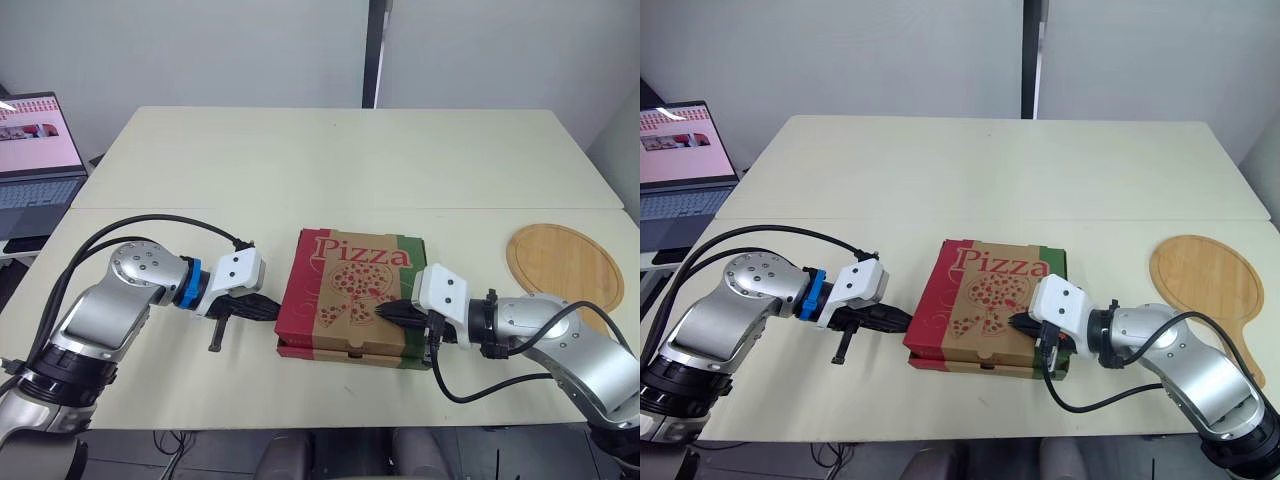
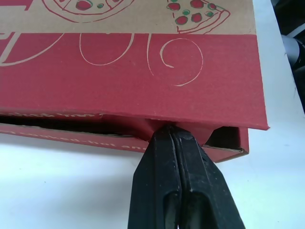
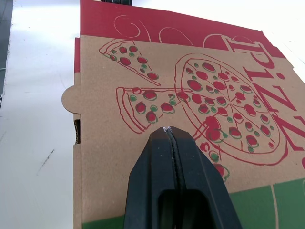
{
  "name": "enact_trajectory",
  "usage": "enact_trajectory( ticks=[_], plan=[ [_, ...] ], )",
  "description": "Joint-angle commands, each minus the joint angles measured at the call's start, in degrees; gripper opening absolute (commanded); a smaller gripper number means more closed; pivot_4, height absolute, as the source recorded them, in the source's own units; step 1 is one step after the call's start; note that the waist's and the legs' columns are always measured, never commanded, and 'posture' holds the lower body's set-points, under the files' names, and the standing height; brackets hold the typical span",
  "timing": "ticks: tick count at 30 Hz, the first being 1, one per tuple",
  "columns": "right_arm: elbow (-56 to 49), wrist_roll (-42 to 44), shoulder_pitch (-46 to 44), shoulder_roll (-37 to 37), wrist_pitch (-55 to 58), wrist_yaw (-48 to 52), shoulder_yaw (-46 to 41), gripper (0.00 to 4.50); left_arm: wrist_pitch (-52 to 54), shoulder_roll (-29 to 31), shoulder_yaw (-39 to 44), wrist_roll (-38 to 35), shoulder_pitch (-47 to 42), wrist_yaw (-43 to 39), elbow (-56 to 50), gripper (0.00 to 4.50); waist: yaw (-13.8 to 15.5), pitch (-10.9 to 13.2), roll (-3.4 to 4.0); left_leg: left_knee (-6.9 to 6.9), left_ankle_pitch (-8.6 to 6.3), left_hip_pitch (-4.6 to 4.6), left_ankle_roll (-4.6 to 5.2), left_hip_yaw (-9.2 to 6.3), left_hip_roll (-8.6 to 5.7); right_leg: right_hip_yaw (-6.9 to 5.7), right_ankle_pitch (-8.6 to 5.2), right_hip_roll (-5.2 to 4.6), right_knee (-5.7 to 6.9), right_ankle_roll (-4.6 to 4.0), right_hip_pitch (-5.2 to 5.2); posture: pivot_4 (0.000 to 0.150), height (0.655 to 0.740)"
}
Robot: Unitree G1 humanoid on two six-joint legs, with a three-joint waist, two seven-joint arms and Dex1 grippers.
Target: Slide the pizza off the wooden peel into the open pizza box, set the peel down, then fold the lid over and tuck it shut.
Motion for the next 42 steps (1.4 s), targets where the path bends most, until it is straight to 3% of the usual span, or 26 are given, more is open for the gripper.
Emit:
enact_trajectory(
  ticks=[1, 12, 23, 29, 36, 42],
  plan=[
    [-0.67, -0.36, -0.64, 0.17, -0.34, 0.46, -0.16, 0.03, -0.31, -1.32, -0.36, 0.55, -0.12, 1.75, 0.2, 0.0, 0.2, 0.0, 0.0, 0.01, 0.0, 0.0, 0.0, 0.0, 0.0, 0.0, 0.0, 0.0, 0.0, 0.0, 0.0, 0.15, 0.74],
    [-0.22, -0.93, -0.7, 1.02, -0.62, 1.19, 0.78, 0.03, 9.62, -1.48, 4.27, -7.87, 1.54, 2.99, -6.49, 0.0, 0.58, 0.0, 0.0, 0.02, 0.0, 0.0, 0.0, -0.02, 0.0, -0.01, 0.0, 0.0, 0.01, 0.0, -0.01, 0.15, 0.74],
    [0.71, -2.6, -1.33, 0.17, -0.81, 2.87, 2.18, 0.03, 4.1, 1.75, 4.72, -3.05, 2.22, 3.76, -1.43, 0.0, 0.51, 0.0, 0.0, -0.01, 0.0, 0.02, 0.0, 0.0, 0.02, -0.01, 0.0, 0.0, 0.0, 0.0, -0.03, 0.15, 0.74],
    [2.07, -7.39, 0.36, -1.67, -3.17, 3.06, 5.23, 0.03, 11.78, -1.56, 8.01, -9.3, -1.33, 7.86, -3.69, 0.0, 0.71, 0.0, -0.01, 0.01, 0.0, -0.01, 0.0, -0.04, 0.01, -0.04, 0.0, 0.01, -0.01, 0.0, -0.01, 0.15, 0.74],
    [3.29, -10.24, 1.53, -1.76, -5.25, 3.08, 6.3, 0.03, 7.86, -6.97, -0.92, -1.42, -1.47, 12.97, -2.06, 0.0, 0.57, 0.0, -0.01, 0.0, 0.01, 0.04, -0.01, 0.01, 0.03, -0.01, 0.0, 0.02, 0.01, 0.0, -0.01, 0.15, 0.74],
    [4.18, -12.31, 2.7, -2.14, -6.82, 3.12, 6.59, 0.03, 4.5, -7.2, -5.72, 4.19, -0.51, 13.35, 2.57, 0.0, 0.64, -0.07, 0.01, 0.0, 0.01, 0.07, -0.01, 0.01, 0.02, 0.0, 0.0, 0.02, 0.0, 0.0, 0.03, 0.15, 0.74]
  ],
)
